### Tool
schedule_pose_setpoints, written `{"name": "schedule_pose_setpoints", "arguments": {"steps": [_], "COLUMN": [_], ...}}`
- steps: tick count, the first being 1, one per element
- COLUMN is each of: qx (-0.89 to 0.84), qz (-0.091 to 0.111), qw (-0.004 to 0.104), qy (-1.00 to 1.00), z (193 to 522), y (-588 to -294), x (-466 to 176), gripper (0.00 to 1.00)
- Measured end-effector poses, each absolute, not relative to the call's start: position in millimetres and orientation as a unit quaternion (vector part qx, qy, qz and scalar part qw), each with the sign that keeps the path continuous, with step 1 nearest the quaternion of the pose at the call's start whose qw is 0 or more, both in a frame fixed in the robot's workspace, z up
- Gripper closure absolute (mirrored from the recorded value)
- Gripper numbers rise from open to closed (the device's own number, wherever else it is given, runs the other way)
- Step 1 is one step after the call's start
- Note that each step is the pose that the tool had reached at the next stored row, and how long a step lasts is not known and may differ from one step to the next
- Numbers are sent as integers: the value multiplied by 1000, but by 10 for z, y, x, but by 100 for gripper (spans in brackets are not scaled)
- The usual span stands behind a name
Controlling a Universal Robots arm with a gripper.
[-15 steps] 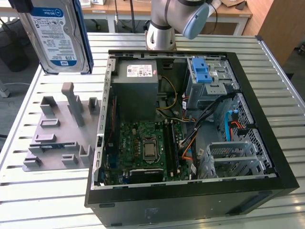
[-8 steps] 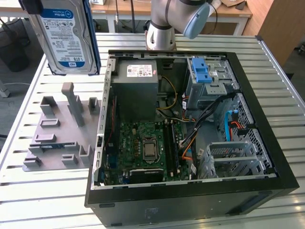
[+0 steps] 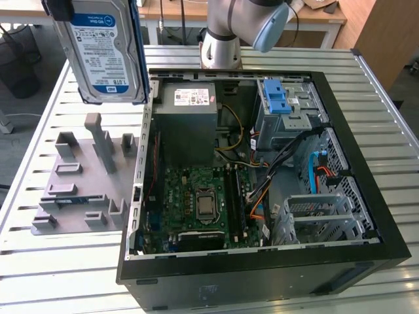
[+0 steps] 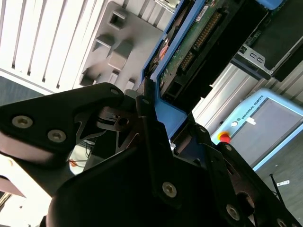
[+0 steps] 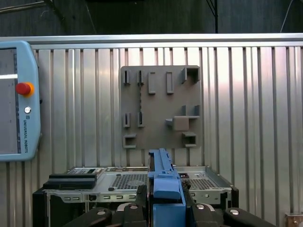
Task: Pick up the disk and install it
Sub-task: 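Pick up the disk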
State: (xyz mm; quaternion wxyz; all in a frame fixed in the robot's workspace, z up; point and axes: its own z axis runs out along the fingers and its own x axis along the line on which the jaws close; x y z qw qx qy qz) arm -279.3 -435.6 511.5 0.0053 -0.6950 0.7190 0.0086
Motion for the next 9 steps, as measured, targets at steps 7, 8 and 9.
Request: {"name": "schedule_pose_setpoints", "arguments": {"steps": [7,8,9], "qx": [-695,-695,-695], "qz": [9,9,9], "qw": [5,5,5], "qy": [719,719,719], "z": [5115,5115,5115], "y": [-4368,-4368,-4368], "x": [-2674,-2666,-2660], "gripper": [64,64,64]}}
